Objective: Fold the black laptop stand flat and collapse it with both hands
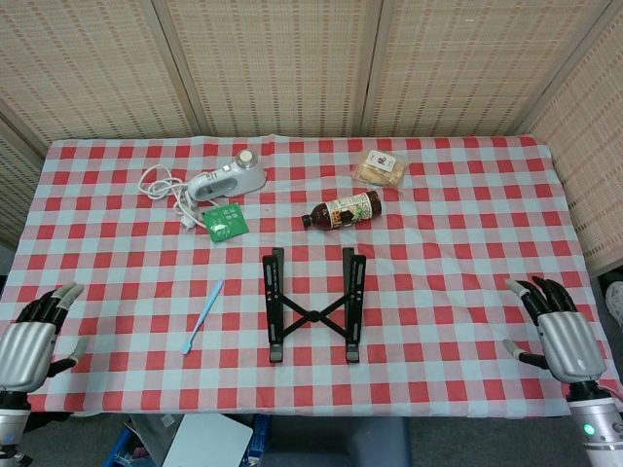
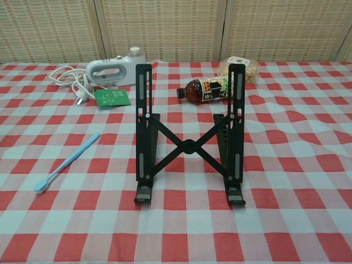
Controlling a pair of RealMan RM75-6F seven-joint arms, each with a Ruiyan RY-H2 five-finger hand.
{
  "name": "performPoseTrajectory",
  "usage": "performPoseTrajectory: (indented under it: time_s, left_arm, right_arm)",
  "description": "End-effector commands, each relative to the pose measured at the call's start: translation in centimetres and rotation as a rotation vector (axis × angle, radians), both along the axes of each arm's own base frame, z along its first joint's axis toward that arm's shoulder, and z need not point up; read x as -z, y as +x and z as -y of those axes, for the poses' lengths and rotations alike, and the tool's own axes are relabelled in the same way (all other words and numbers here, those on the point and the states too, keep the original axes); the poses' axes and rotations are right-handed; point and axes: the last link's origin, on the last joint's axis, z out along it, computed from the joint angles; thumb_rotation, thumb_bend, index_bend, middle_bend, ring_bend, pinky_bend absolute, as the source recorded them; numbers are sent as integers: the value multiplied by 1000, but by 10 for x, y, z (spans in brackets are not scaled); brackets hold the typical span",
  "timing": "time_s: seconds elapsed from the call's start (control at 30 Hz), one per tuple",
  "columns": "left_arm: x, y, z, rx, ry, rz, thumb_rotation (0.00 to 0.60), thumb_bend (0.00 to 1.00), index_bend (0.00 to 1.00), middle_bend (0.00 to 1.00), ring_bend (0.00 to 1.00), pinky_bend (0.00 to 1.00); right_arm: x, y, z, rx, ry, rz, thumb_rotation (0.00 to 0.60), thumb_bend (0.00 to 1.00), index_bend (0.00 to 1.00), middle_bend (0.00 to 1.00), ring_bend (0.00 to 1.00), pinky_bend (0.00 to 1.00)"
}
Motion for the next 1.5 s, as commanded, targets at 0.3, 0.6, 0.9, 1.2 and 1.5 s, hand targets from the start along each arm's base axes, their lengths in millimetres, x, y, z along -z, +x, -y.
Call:
performPoseTrajectory:
  time_s: [0.3, 0.6, 0.9, 1.2, 1.5]
  left_arm:
    - [-2, 18, -39, 90, -118, 163, 600, 348, 111, 130, 168, 202]
    - [15, 38, -76, 132, -253, 289, 600, 315, 114, 130, 187, 205]
    - [35, 60, -118, 150, -369, 459, 423, 256, 116, 130, 193, 229]
    - [52, 78, -146, 100, -482, 623, 127, 221, 117, 130, 203, 235]
    - [63, 85, -162, 64, -534, 729, 112, 220, 118, 130, 206, 236]
  right_arm:
    - [21, 17, 22, -30, 166, 150, 600, 62, 135, 150, 70, 79]
    - [56, 39, 47, -58, 325, 307, 600, 1, 44, 118, 49, 79]
    - [89, 66, 73, -21, 465, 568, 600, 0, 0, 18, 0, 79]
    - [117, 91, 90, 43, 540, 749, 600, 0, 0, 0, 0, 26]
    - [150, 112, 104, 69, 552, 882, 600, 0, 0, 0, 0, 8]
